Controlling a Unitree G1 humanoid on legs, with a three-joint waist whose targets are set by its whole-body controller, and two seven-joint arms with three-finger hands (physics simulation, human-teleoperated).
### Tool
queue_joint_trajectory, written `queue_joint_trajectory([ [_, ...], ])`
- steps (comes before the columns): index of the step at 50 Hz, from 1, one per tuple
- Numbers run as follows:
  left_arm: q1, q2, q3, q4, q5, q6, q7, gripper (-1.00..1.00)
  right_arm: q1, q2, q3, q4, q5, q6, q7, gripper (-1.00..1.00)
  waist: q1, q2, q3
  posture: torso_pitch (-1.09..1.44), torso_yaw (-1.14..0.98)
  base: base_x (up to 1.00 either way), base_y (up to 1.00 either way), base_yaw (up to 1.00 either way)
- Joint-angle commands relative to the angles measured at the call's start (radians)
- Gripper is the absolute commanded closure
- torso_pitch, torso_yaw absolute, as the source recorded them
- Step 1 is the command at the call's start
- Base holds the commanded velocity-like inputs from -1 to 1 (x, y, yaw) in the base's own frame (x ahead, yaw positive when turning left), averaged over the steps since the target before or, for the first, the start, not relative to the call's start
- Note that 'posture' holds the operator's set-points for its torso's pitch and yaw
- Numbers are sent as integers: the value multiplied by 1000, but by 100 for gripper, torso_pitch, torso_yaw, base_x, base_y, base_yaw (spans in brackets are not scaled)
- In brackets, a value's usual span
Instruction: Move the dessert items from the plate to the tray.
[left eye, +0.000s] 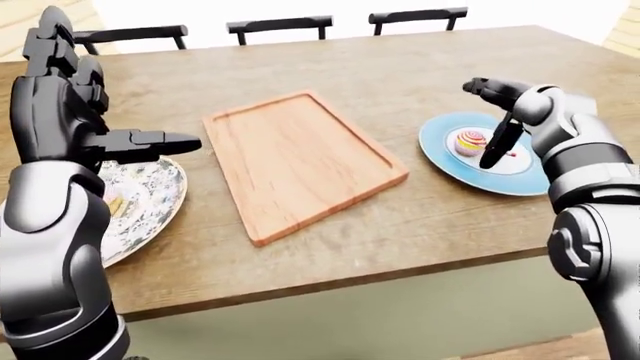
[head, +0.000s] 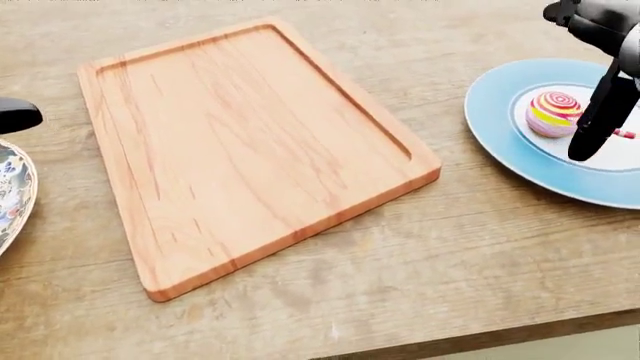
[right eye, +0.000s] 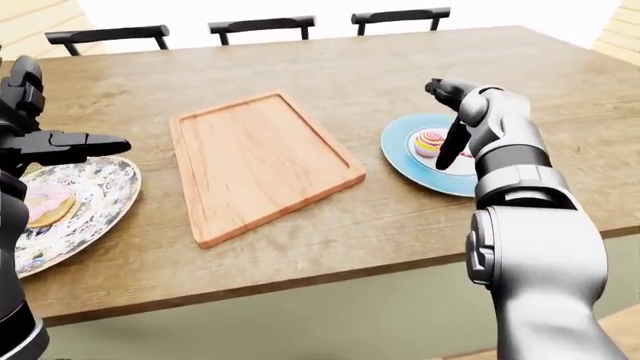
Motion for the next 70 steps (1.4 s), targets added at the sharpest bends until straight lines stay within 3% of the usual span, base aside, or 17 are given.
queue_joint_trajectory([
  [1,-17,16,10,-15,0,-40,2,-100,-38,-8,-5,-35,1,-1,-24,-62,2,0,-23,0,0,0,0,0],
  [9,-14,20,9,-35,-5,-20,8,-100,-35,2,-7,-29,-7,4,-26,-39,1,1,-24,0,0,0,0,0],
  [30,-6,15,8,-23,8,-36,-10,-100,-68,23,-10,-22,-20,-12,81,-25,-2,2,-24,0,0,0,0,0],
  [60,7,16,17,-43,8,-23,-9,-100,-104,20,-23,-21,-29,-10,-9,36,1,9,-28,0,0,0,0,0],
  [70,-13,30,19,-40,3,-11,-8,-100,-199,23,-20,-29,-25,-44,21,44,0,11,-22,0,0,0,0,0],
])
